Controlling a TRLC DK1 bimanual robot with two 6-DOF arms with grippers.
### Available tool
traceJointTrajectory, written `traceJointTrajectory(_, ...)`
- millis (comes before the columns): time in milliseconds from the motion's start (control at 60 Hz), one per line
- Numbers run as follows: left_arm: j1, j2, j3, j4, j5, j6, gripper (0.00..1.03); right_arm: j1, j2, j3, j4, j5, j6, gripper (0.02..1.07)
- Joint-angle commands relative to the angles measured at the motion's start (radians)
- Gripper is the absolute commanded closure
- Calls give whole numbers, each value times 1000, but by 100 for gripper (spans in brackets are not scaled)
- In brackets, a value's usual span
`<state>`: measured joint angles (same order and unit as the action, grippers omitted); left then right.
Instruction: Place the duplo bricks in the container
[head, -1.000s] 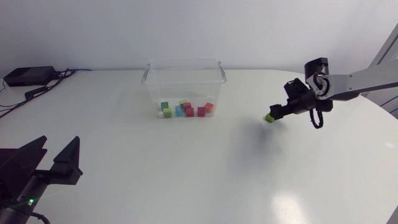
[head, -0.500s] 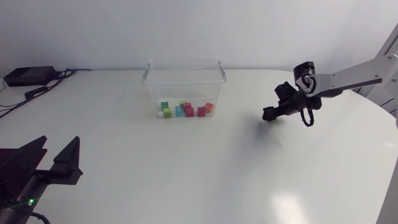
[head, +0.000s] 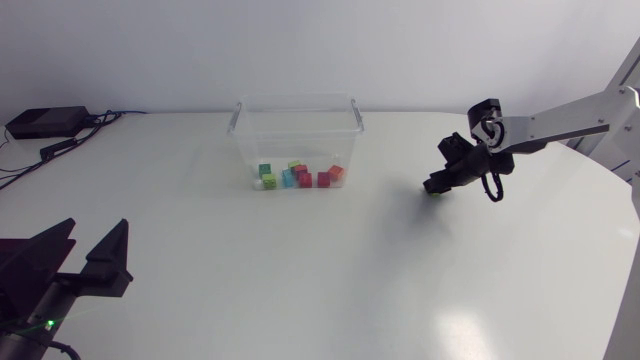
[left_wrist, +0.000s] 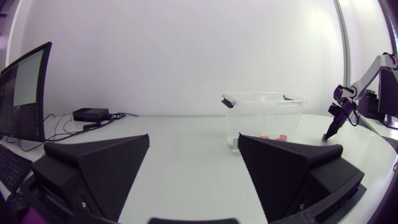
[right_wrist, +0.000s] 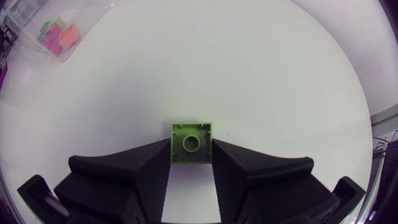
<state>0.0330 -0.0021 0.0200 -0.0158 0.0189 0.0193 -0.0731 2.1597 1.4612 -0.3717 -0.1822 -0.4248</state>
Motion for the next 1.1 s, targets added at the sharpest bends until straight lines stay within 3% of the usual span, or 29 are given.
traceJointTrajectory(0,8,-12,-18,17,7,-18,4,-2,-35,-44,-19,6,-29,100)
traceJointTrajectory(217,8,-12,-20,17,7,-18,4,24,-353,-173,-16,-97,54,100)
traceJointTrajectory(450,8,-12,-20,17,7,-18,4,183,-561,-188,-42,-157,136,99)
traceJointTrajectory(650,8,-12,-20,17,7,-18,4,302,-584,-162,-33,-126,201,98)
traceJointTrajectory(900,8,-12,-20,17,7,-18,4,337,-560,-122,-13,-114,224,98)
traceJointTrajectory(1000,8,-12,-20,17,7,-18,4,363,-468,-9,-24,-114,230,98)
traceJointTrajectory(1033,8,-12,-20,17,7,-18,4,380,-425,44,-32,-109,235,93)
traceJointTrajectory(1067,8,-12,-20,17,7,-18,4,392,-382,96,-29,-74,262,77)
traceJointTrajectory(1083,8,-12,-20,17,7,-18,4,407,-340,140,-27,-39,282,50)
